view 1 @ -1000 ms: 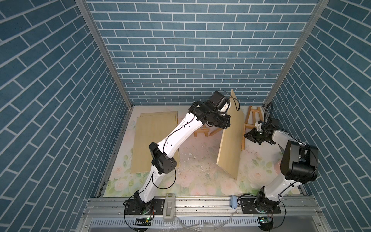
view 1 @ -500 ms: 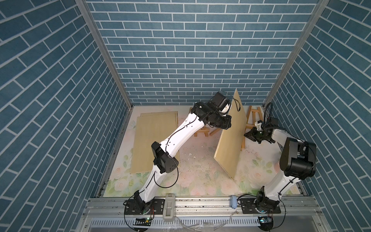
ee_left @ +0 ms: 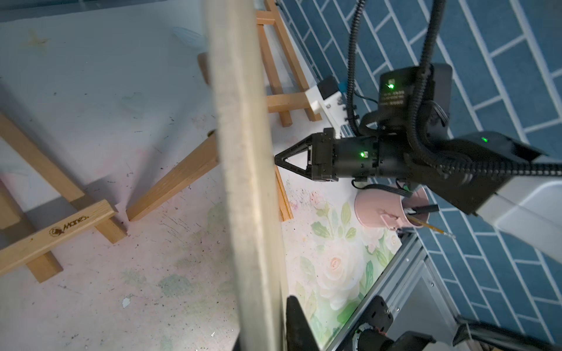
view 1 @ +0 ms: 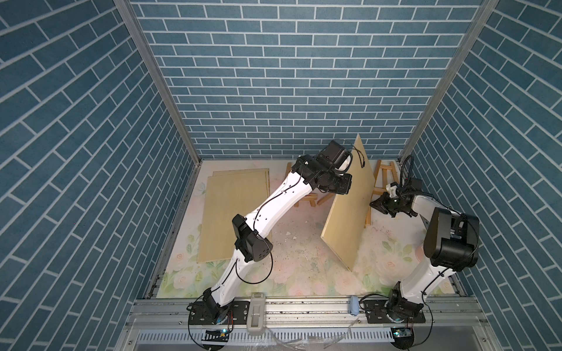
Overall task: Disassemble the easel
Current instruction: Pick up the drawing board from the easel.
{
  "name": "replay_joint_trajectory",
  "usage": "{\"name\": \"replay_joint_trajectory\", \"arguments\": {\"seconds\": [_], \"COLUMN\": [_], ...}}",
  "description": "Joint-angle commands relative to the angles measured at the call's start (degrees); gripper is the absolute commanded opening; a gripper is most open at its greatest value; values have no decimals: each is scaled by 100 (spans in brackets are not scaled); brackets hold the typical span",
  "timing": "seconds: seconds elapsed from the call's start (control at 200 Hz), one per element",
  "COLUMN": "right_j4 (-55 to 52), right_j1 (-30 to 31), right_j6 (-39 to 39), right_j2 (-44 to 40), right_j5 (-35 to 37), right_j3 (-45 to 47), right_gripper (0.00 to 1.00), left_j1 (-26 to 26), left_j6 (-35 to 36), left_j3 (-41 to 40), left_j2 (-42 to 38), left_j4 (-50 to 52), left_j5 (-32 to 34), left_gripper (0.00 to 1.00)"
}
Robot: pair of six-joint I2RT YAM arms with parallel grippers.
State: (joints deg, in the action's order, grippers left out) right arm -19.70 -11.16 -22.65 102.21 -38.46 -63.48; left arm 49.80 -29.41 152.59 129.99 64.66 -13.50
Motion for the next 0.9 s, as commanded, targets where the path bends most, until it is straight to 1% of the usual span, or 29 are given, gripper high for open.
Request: {"name": "replay_joint_trajectory", "arguments": {"seconds": [0.0,0.205,0.34,0.64,0.895], "right_j4": [-186,-217,-222,-307,-371], "right_j1": [80,79,79,70,66], "right_j6": [103,108,108,95,77], "right_j2": [237,281,299,214,-53], "right_j5": [-3,-19,-26,-30,20], "right_j3": [-39,-116,-165,-344,-359], "right_gripper": [11,10,10,10,10], "left_j1": [-23,-23,-21,-120,-194], "left_j6": [278,280,312,263,334], "left_j3": [121,146,199,297,297], "left_j2": [77,2,-181,-804,-1323], "left_j4": [-191,-215,-251,-352,-436], "left_j5": [344,457,506,40,-149], "left_gripper": [6,6,5,5,6]}}
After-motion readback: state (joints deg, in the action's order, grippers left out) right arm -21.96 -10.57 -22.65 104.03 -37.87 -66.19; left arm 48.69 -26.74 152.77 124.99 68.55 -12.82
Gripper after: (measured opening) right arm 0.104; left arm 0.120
